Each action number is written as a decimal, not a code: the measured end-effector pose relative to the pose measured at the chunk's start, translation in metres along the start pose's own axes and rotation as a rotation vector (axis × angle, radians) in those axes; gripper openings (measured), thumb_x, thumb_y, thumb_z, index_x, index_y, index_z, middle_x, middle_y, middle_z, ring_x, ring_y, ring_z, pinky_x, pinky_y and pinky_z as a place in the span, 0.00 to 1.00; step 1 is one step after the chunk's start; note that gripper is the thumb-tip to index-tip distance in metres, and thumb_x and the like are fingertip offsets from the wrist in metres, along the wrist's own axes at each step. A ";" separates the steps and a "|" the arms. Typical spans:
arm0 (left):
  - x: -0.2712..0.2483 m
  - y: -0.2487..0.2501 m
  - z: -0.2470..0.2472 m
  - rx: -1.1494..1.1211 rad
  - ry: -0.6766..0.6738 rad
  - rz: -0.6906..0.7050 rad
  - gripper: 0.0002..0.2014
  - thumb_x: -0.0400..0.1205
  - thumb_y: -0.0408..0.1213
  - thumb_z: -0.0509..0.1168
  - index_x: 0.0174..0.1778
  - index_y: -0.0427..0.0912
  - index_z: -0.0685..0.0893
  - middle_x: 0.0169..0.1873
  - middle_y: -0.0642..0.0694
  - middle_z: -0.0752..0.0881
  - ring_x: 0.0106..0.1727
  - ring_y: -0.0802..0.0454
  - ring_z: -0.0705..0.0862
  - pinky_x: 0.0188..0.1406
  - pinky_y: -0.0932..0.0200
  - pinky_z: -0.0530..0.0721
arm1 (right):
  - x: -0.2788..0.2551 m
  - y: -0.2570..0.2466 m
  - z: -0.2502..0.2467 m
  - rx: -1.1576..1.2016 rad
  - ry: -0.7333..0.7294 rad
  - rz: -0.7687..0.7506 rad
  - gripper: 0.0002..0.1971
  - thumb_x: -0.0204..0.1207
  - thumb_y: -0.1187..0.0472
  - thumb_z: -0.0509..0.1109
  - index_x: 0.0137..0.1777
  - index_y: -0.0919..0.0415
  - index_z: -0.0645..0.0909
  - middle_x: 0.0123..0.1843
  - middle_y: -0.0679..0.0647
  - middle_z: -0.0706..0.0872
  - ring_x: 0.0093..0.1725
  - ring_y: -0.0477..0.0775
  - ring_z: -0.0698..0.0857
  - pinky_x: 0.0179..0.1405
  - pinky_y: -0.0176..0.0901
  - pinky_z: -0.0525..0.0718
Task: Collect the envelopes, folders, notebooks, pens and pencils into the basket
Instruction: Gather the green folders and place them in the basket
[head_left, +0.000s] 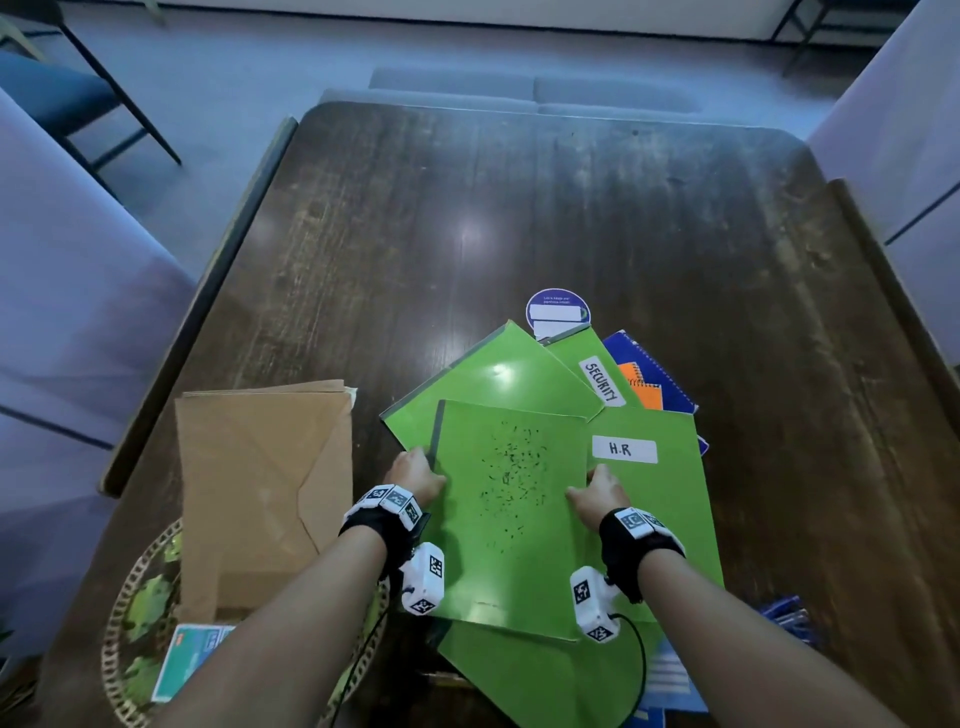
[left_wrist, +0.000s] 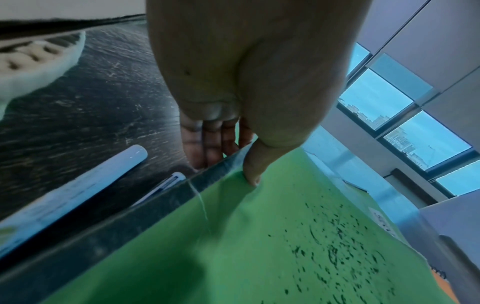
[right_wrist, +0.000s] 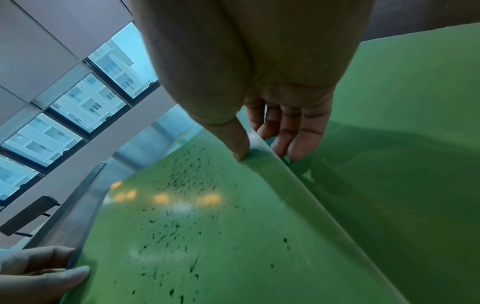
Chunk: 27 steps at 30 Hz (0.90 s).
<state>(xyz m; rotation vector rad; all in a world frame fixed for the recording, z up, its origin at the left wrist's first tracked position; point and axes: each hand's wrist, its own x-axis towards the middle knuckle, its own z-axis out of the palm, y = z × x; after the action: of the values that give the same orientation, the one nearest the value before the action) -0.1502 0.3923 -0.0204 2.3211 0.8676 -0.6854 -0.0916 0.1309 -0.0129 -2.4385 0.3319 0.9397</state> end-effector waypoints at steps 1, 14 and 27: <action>-0.001 0.003 -0.002 -0.025 -0.013 0.013 0.18 0.81 0.38 0.71 0.66 0.39 0.77 0.59 0.42 0.83 0.53 0.46 0.83 0.49 0.56 0.82 | -0.001 0.001 -0.002 -0.015 0.000 -0.001 0.27 0.83 0.61 0.68 0.79 0.65 0.64 0.75 0.62 0.73 0.66 0.59 0.80 0.59 0.46 0.83; -0.034 0.032 -0.075 -0.266 0.047 0.321 0.12 0.84 0.38 0.67 0.63 0.44 0.76 0.56 0.46 0.86 0.53 0.47 0.84 0.51 0.54 0.81 | -0.054 -0.041 -0.041 0.153 0.199 -0.122 0.20 0.89 0.64 0.55 0.79 0.64 0.57 0.60 0.69 0.82 0.36 0.54 0.80 0.28 0.44 0.79; -0.078 -0.083 -0.175 -0.499 0.199 0.229 0.16 0.81 0.30 0.60 0.65 0.43 0.70 0.56 0.39 0.85 0.55 0.40 0.84 0.55 0.48 0.83 | -0.123 -0.149 0.036 0.338 0.215 -0.409 0.26 0.88 0.62 0.55 0.83 0.49 0.54 0.64 0.72 0.81 0.34 0.57 0.80 0.34 0.56 0.86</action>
<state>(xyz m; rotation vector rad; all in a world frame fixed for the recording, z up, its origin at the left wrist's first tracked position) -0.2142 0.5261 0.1260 2.0056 0.7389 -0.1182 -0.1433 0.2818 0.1020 -2.1763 0.0509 0.4097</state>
